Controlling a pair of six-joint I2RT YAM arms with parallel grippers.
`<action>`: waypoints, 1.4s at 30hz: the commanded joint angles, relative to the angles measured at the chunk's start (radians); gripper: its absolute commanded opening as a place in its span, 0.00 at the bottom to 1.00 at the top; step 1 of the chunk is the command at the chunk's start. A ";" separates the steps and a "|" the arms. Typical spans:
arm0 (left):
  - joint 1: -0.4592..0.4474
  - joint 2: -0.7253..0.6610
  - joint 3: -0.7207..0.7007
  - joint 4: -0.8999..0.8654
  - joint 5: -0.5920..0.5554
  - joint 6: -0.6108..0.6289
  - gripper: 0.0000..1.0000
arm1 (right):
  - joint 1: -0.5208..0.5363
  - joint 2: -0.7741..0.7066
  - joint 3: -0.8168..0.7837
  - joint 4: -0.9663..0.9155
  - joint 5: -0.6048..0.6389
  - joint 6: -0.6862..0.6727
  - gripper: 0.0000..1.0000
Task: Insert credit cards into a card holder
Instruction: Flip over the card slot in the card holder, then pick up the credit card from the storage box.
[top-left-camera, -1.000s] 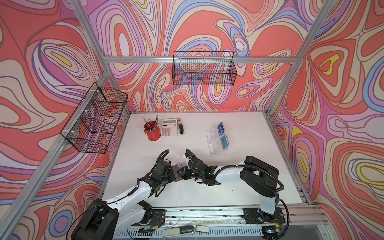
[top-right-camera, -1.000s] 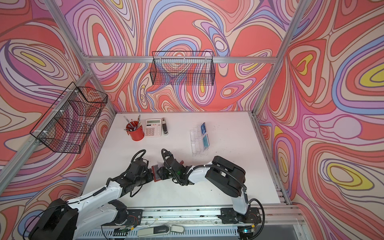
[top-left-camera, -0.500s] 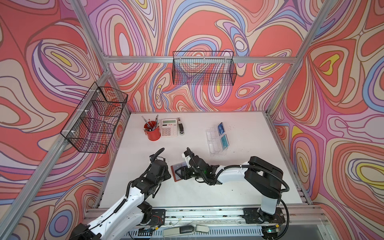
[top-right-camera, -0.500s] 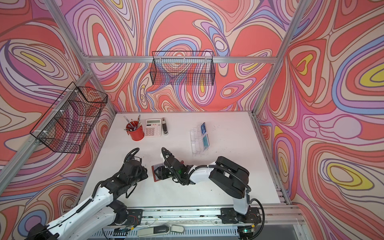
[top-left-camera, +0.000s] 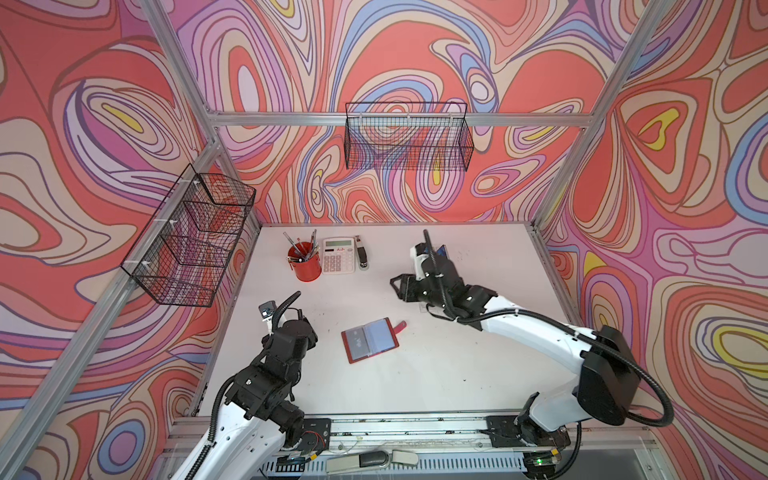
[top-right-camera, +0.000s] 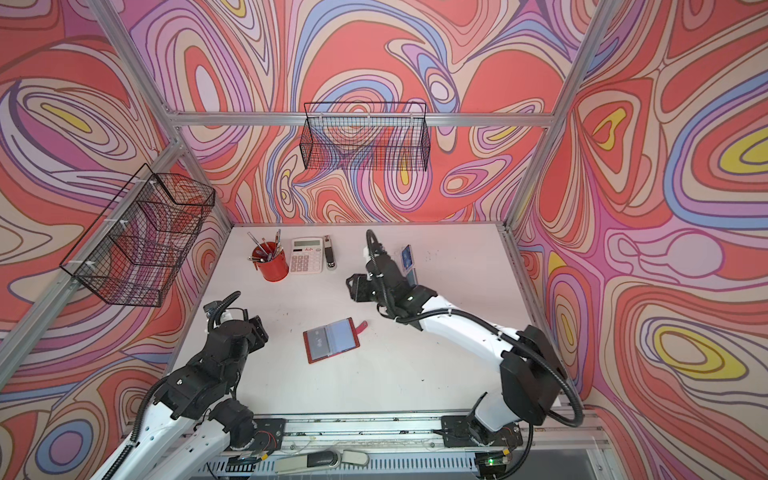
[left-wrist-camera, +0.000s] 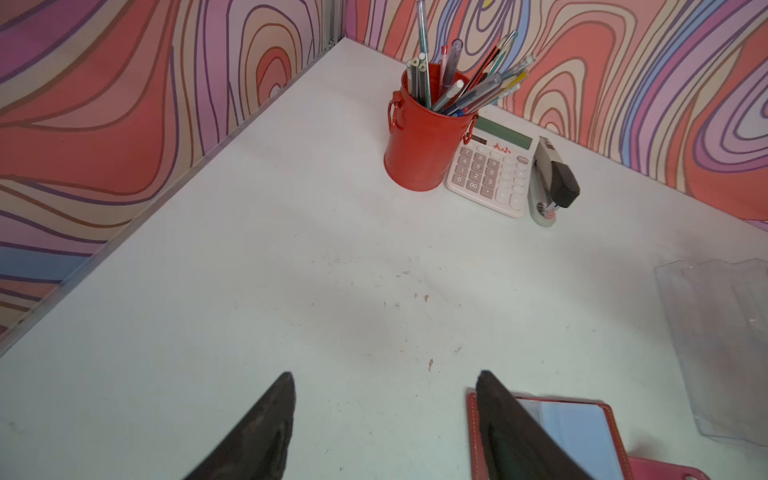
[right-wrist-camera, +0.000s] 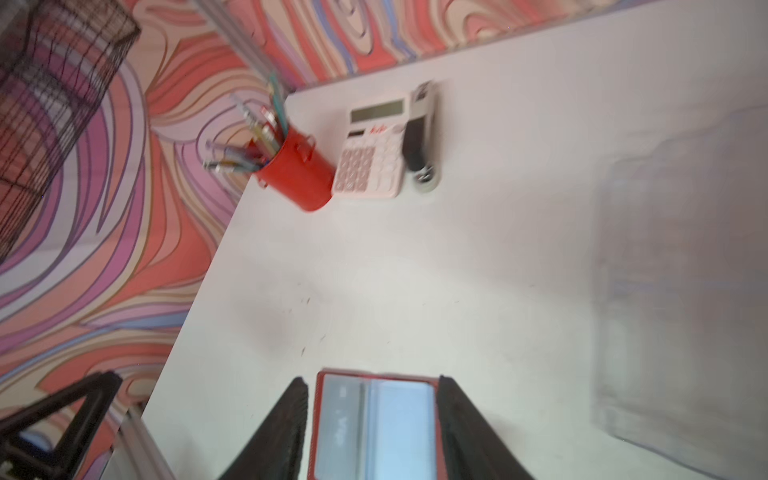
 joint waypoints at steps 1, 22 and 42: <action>0.001 -0.002 -0.078 0.083 0.081 0.124 0.67 | -0.136 -0.077 0.002 -0.206 0.070 -0.048 0.52; 0.001 0.061 -0.073 0.096 0.098 0.118 0.77 | -0.369 0.169 0.203 -0.394 -0.029 -0.150 0.43; 0.001 0.055 -0.077 0.101 0.098 0.120 0.78 | -0.371 0.209 0.098 -0.312 -0.147 -0.210 0.33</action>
